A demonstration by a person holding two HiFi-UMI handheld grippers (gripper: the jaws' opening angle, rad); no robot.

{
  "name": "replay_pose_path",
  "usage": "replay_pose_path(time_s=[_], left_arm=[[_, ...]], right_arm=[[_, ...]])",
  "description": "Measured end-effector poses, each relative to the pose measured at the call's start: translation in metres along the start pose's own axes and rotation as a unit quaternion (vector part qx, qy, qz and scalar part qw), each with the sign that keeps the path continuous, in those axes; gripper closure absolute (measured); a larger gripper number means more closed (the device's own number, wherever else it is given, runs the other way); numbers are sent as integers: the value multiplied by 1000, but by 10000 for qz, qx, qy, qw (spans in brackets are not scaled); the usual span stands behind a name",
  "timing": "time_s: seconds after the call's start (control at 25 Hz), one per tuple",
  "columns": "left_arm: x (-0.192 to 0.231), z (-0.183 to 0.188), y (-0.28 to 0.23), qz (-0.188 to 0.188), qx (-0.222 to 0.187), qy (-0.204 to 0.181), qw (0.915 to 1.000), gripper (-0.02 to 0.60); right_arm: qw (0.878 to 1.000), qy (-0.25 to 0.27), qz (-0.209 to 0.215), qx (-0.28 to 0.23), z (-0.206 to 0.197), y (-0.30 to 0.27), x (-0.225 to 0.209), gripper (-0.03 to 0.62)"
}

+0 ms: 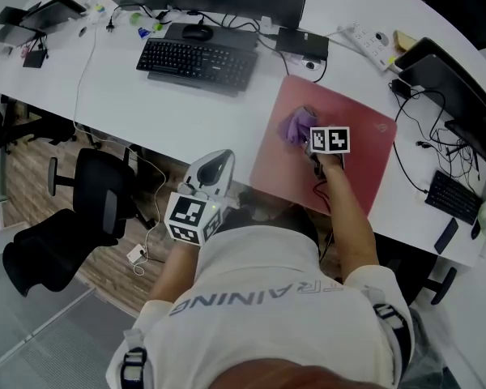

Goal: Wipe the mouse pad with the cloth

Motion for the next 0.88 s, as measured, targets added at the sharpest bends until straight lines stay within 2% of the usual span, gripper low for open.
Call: replay_pose_path(time_s=[0.32, 0.88], left_arm=[[-50, 8, -32, -174, -80, -74, 9998, 549], [-139, 22, -98, -971, -123, -423, 9943, 549]], right_arm=[[9994, -301, -170, 7, -29, 47, -62, 507], [9944, -814, -631, -232, -80, 121, -155, 507]])
Point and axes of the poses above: the fingertips, and each gripper's own axes: y backward along the fingers, x to its left, z out of its top, the point moved 5 cm from there along y, backward along the fingers, and after that the axes turned 7 degrees about -z, right-handed, at the moved point
